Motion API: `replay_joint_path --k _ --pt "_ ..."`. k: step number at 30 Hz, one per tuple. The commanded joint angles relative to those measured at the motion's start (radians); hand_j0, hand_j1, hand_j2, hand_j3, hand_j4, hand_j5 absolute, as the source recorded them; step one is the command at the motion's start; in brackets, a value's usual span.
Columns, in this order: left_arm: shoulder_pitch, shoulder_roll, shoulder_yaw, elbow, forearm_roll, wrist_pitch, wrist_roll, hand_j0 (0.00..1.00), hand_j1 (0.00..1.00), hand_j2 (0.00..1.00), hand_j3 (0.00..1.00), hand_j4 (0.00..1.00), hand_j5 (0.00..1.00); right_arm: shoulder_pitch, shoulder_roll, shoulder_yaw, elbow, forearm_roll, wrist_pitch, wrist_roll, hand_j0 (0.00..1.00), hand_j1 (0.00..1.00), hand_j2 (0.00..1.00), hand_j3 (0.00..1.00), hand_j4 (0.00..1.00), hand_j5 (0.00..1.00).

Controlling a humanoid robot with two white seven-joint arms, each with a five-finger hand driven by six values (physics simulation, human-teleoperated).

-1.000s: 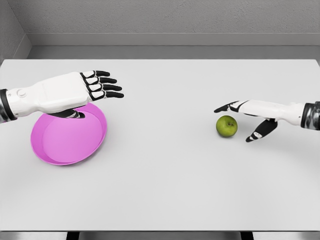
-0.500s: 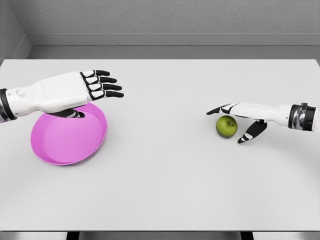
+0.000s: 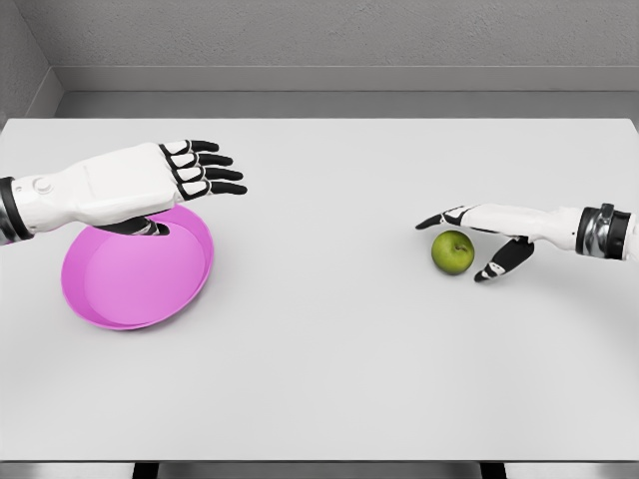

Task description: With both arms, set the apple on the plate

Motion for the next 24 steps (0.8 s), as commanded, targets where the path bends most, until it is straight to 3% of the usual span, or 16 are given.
replay_joint_path --k 1,5,14,16,19,22,24 --pt "0.000 0.001 0.001 0.000 0.006 0.001 0.001 1.00 1.00 1.00 1.00 1.00 1.00 0.000 -0.001 -0.003 0.000 -0.007 0.002 0.000 0.74 0.74 0.74 0.74 0.74 0.74" --pt "0.000 0.001 0.001 0.000 0.006 0.001 0.001 1.00 1.00 1.00 1.00 1.00 1.00 0.000 0.001 -0.003 -0.001 -0.009 0.002 0.000 0.65 0.65 0.65 0.65 0.65 0.65" --pt "0.000 0.001 0.001 0.000 0.006 0.001 0.001 1.00 1.00 1.00 1.00 1.00 1.00 0.003 0.002 -0.004 -0.008 -0.026 0.002 0.000 0.65 0.65 0.65 0.65 0.65 0.65" --pt "0.000 0.001 0.001 0.000 0.006 0.001 0.001 1.00 1.00 1.00 1.00 1.00 1.00 0.002 0.050 0.000 -0.037 -0.026 0.002 0.000 0.67 0.67 0.67 0.67 0.67 0.67" --pt "0.000 0.001 0.001 0.000 0.006 0.001 0.001 1.00 1.00 1.00 1.00 1.00 1.00 -0.058 0.122 0.085 -0.107 -0.026 0.002 0.000 0.67 0.67 0.67 0.67 0.67 0.67" --pt "0.000 0.001 0.001 0.000 0.006 0.001 0.001 1.00 1.00 1.00 1.00 1.00 1.00 -0.120 0.225 0.141 -0.110 -0.024 0.002 0.000 0.67 0.67 0.67 0.67 0.67 0.67" --pt "0.000 0.001 0.001 0.000 0.006 0.001 0.001 1.00 1.00 1.00 1.00 1.00 1.00 -0.140 0.252 0.151 -0.110 -0.024 0.002 0.000 0.67 0.67 0.67 0.67 0.67 0.67"
